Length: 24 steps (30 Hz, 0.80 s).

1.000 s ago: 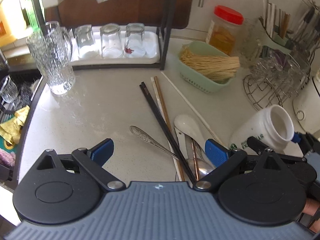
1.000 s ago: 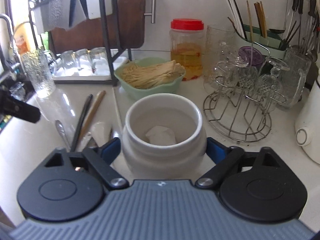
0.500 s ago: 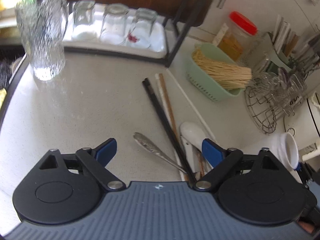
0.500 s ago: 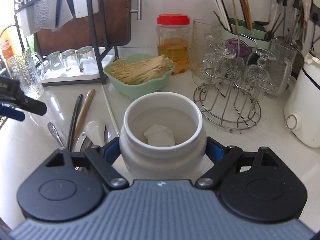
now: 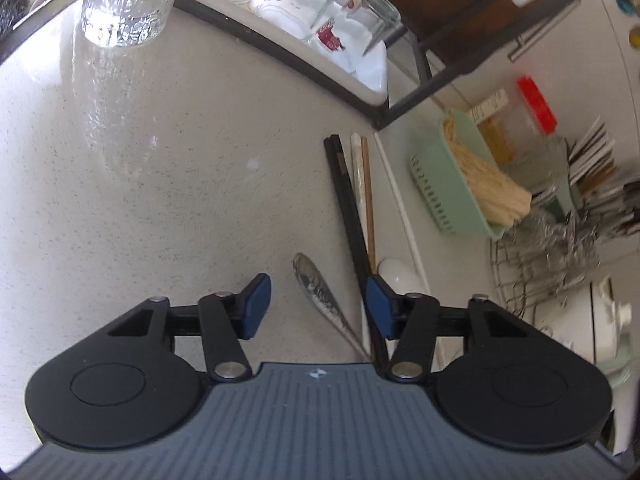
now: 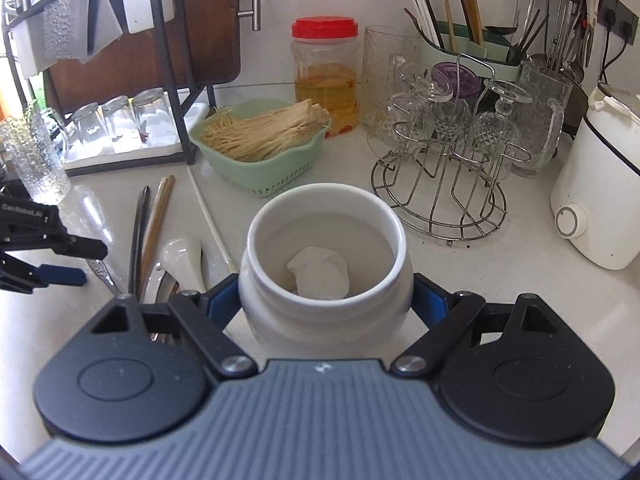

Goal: Organize utensils
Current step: 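Lower the left gripper onto the metal spoon and close it, then lift the metal spoon with the left gripper toward the held mug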

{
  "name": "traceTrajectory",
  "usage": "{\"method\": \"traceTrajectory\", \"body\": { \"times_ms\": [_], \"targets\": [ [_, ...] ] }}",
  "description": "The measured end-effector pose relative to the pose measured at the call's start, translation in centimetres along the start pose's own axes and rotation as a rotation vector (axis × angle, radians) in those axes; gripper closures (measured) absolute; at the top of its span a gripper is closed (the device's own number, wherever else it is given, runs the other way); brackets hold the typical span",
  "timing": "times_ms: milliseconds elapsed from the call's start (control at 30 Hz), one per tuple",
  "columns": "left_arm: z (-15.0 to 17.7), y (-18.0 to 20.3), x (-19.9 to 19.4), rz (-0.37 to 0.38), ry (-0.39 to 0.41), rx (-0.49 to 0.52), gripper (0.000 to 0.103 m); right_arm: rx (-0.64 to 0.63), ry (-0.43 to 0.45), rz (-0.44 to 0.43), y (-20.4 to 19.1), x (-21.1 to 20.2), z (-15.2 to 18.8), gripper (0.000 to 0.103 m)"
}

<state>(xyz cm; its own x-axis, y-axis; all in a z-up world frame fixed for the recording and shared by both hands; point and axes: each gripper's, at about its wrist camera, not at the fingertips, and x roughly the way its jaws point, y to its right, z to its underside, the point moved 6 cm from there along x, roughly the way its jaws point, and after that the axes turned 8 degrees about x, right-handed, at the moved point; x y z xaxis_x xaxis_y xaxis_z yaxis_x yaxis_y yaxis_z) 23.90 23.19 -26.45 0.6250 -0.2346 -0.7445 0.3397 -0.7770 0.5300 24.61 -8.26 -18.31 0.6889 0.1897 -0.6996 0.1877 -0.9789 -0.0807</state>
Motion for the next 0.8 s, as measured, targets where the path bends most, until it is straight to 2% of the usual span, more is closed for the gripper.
{"method": "traceTrajectory", "body": {
  "times_ms": [233, 333, 500, 667, 800],
  "targets": [
    [0.2, 0.5, 0.5, 0.018, -0.007, -0.011, 0.067, 0.000, 0.000, 0.005, 0.0, 0.0, 0.0, 0.013],
    [0.2, 0.6, 0.9, 0.006, -0.012, -0.018, 0.081, -0.001, 0.003, 0.004, 0.0, 0.0, 0.1, 0.013],
    [0.1, 0.9, 1.0, -0.002, 0.004, -0.021, 0.085, -0.008, 0.004, -0.001, 0.0, 0.0, 0.1, 0.013],
    [-0.4, 2.5, -0.1, 0.000, 0.048, 0.036, 0.097, -0.015, 0.004, -0.004, 0.0, 0.0, 0.0, 0.013],
    [-0.7, 4.0, -1.3, -0.005, 0.080, 0.096, 0.100, -0.018, 0.015, -0.006, -0.1, 0.0, 0.2, 0.013]
  ]
}}
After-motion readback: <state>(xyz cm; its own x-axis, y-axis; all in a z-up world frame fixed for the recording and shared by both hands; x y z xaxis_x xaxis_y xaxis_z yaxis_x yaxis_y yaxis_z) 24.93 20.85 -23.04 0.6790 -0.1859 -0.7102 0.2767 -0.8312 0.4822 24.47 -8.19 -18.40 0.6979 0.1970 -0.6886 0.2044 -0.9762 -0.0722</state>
